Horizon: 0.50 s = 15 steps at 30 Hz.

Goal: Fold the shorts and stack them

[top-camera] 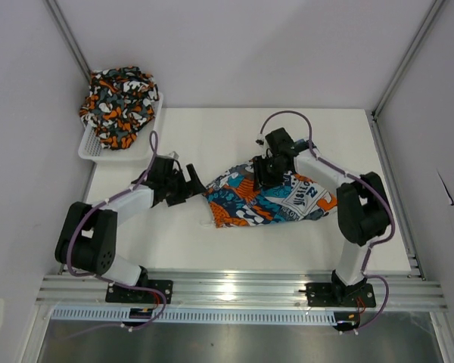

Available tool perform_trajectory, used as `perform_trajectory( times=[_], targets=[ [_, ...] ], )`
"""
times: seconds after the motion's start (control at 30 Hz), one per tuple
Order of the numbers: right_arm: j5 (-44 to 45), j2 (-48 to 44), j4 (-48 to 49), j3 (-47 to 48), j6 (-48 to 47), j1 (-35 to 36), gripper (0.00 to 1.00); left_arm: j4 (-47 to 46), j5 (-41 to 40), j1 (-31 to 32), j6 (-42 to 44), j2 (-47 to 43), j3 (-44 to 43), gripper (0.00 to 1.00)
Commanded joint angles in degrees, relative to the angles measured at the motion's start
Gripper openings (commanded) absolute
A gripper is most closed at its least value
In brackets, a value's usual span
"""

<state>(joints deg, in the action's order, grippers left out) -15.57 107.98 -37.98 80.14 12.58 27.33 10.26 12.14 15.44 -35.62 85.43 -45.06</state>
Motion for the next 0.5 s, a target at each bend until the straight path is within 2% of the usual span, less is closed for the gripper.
perform_trajectory(
  times=[0.0,0.07,0.17,0.47],
  targets=[
    [-4.5,-7.4,11.2,-3.7,1.7,2.5,0.47,-10.3,5.3,0.2,-2.1,-4.9,4.5,0.99],
    [-5.1,-9.6,13.5,-5.7,2.6,4.4,0.53,-15.8,6.0,0.2,-3.1,-6.9,7.8,0.99],
    [-5.3,-9.9,15.6,-6.8,3.7,5.9,0.53,-19.5,6.6,0.3,-4.2,-8.6,10.0,0.99],
    [-19.6,-1.6,27.2,-8.0,11.5,8.3,0.43,-27.0,8.5,0.4,-6.5,-8.3,13.4,0.99]
  ],
)
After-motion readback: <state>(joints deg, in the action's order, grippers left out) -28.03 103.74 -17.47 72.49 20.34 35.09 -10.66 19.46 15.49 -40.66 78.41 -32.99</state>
